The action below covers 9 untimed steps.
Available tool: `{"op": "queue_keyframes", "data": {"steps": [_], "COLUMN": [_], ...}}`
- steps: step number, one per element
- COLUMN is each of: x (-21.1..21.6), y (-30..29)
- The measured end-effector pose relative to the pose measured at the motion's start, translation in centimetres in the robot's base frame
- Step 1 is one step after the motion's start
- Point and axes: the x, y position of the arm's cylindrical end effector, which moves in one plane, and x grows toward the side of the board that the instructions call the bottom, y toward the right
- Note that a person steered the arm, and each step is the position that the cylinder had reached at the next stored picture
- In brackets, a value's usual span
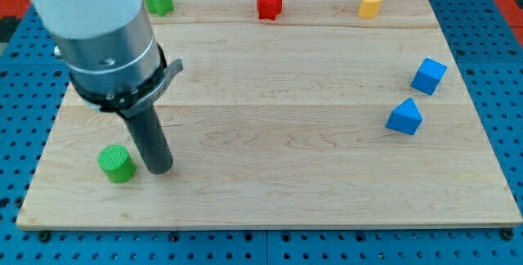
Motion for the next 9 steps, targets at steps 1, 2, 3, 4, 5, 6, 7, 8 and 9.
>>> {"op": "queue_keyframes", "data": {"steps": [1,2,3,4,5,6,7,8,9], "x": [0.6,0.6,1.0,1.5,2.2,3.5,2.7,0.3,-1.2], "y": [-3.1,-2.9,-1.4,0.6,2.4,4.3,10.0,13.5,14.8]}}
